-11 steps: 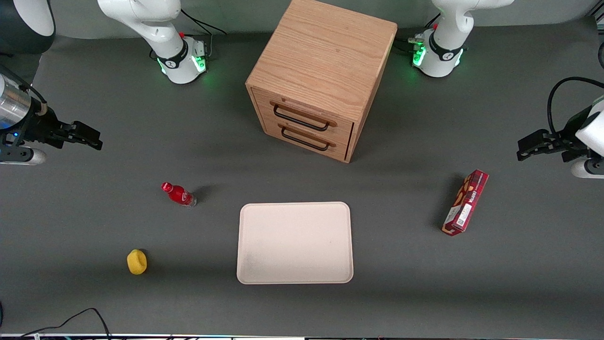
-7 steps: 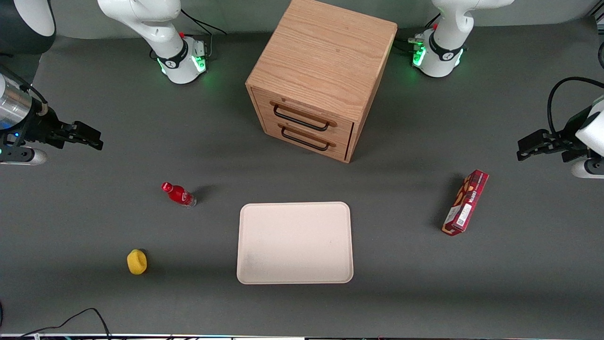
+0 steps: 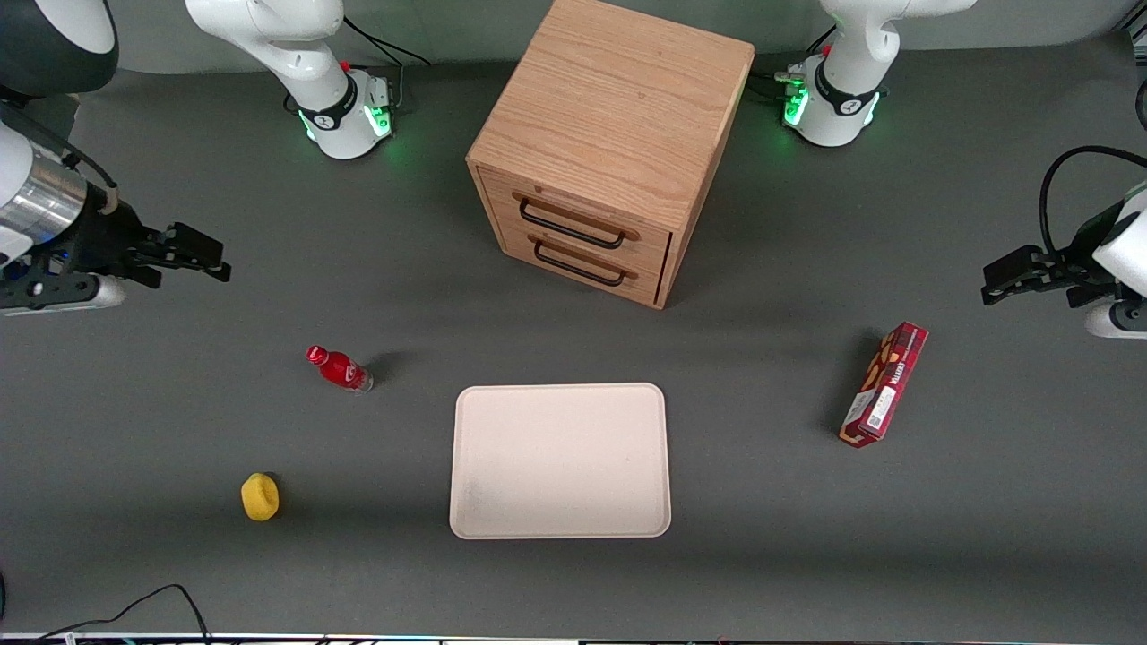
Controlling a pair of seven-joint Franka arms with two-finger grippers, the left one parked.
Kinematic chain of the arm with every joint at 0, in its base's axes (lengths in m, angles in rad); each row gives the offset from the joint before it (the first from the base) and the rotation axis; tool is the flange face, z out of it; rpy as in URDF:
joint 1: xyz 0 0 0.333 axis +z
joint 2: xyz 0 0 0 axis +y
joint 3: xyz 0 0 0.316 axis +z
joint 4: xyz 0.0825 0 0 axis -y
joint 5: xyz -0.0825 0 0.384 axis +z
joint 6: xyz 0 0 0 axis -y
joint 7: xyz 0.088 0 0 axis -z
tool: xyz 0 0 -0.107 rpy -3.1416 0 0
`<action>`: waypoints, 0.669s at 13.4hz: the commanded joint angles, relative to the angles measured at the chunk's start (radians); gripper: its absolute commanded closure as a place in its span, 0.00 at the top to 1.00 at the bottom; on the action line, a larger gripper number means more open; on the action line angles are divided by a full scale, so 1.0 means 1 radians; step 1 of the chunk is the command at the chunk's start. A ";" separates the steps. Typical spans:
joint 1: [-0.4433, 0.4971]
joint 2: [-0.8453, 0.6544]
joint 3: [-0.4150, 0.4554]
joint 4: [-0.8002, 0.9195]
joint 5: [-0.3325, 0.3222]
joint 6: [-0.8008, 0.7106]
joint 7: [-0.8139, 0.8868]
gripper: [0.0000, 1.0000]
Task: Open upper drawer
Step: 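Lift the right gripper and swing it toward the wooden cabinet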
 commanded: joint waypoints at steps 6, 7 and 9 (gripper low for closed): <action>-0.002 0.121 0.272 0.043 0.016 0.023 -0.252 1.00; 0.000 0.142 0.303 0.041 0.016 0.041 -0.266 1.00; 0.010 0.170 0.365 0.029 0.025 0.051 -0.269 1.00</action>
